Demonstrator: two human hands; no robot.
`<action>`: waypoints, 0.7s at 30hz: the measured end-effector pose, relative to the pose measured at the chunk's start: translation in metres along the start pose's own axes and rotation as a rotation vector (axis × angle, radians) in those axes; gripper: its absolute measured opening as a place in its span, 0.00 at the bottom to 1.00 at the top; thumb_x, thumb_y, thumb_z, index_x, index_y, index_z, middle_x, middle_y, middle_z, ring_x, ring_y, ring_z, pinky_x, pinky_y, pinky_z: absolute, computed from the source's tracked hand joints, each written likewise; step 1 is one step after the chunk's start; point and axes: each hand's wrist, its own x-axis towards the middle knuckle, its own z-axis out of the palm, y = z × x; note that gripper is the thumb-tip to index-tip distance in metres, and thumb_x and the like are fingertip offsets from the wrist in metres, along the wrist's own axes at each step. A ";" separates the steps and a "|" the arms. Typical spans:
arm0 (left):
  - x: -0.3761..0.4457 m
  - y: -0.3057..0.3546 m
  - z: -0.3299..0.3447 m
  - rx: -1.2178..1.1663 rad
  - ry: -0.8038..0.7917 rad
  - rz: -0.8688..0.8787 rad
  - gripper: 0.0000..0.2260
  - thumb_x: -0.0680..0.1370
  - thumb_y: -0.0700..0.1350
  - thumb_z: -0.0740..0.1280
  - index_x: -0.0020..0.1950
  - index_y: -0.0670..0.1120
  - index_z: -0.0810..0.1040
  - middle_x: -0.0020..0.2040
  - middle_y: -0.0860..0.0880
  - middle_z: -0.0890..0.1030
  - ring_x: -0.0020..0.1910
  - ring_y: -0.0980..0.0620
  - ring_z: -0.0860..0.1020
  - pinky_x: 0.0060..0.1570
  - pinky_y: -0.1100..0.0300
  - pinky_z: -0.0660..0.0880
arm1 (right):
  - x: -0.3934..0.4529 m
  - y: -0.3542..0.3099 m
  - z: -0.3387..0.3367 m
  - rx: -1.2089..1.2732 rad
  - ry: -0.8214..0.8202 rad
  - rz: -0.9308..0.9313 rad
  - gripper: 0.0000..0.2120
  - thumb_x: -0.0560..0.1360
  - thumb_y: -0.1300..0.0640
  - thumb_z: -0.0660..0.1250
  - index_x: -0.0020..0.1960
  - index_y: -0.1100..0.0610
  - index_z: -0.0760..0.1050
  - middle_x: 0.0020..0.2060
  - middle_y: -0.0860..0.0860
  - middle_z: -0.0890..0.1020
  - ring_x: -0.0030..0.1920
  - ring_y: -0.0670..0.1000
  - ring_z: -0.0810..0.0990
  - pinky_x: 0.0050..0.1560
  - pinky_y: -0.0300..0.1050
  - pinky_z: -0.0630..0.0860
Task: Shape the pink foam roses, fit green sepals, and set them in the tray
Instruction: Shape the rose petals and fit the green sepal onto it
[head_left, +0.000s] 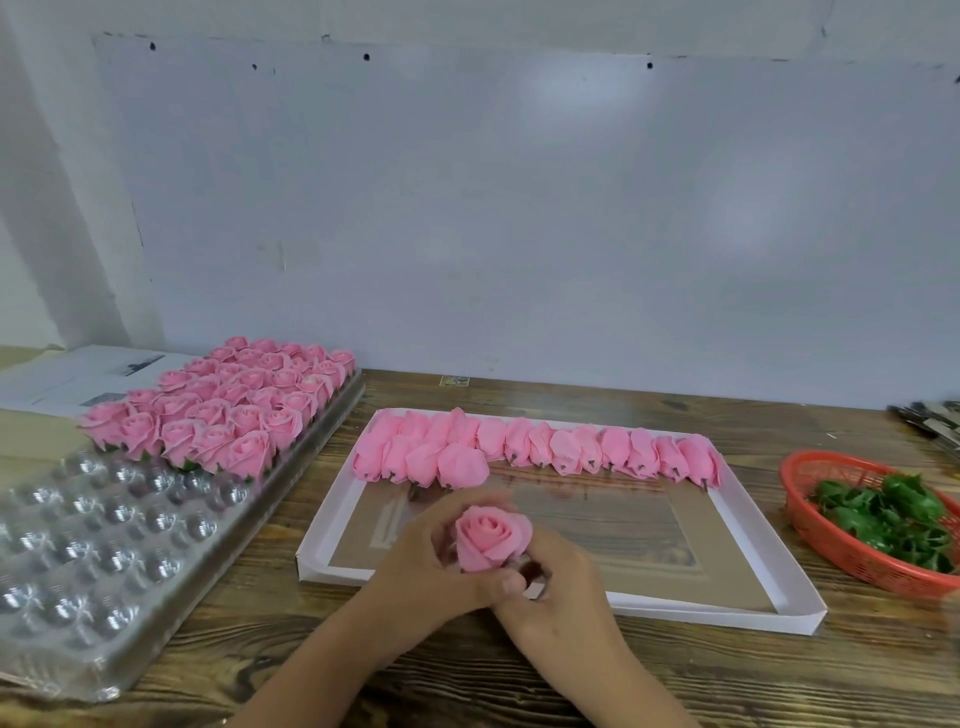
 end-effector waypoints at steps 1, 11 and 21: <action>0.000 0.000 -0.001 -0.020 -0.017 -0.007 0.29 0.65 0.48 0.82 0.63 0.62 0.77 0.61 0.55 0.82 0.61 0.56 0.80 0.58 0.62 0.77 | 0.001 -0.002 0.000 0.015 0.029 0.015 0.12 0.69 0.46 0.68 0.53 0.40 0.82 0.43 0.39 0.85 0.43 0.41 0.81 0.40 0.28 0.72; 0.005 -0.002 -0.001 -0.017 0.165 -0.008 0.29 0.64 0.52 0.81 0.62 0.65 0.77 0.60 0.53 0.84 0.61 0.53 0.81 0.57 0.51 0.80 | 0.005 -0.001 0.000 -0.010 0.077 0.130 0.18 0.71 0.49 0.73 0.46 0.24 0.75 0.40 0.35 0.82 0.40 0.40 0.79 0.36 0.29 0.72; 0.006 -0.001 -0.001 -0.067 0.133 -0.044 0.29 0.62 0.46 0.82 0.60 0.62 0.80 0.57 0.49 0.84 0.58 0.49 0.82 0.53 0.59 0.80 | 0.003 0.003 -0.001 -0.124 0.079 0.072 0.13 0.70 0.53 0.74 0.41 0.34 0.77 0.37 0.37 0.80 0.37 0.42 0.76 0.34 0.30 0.70</action>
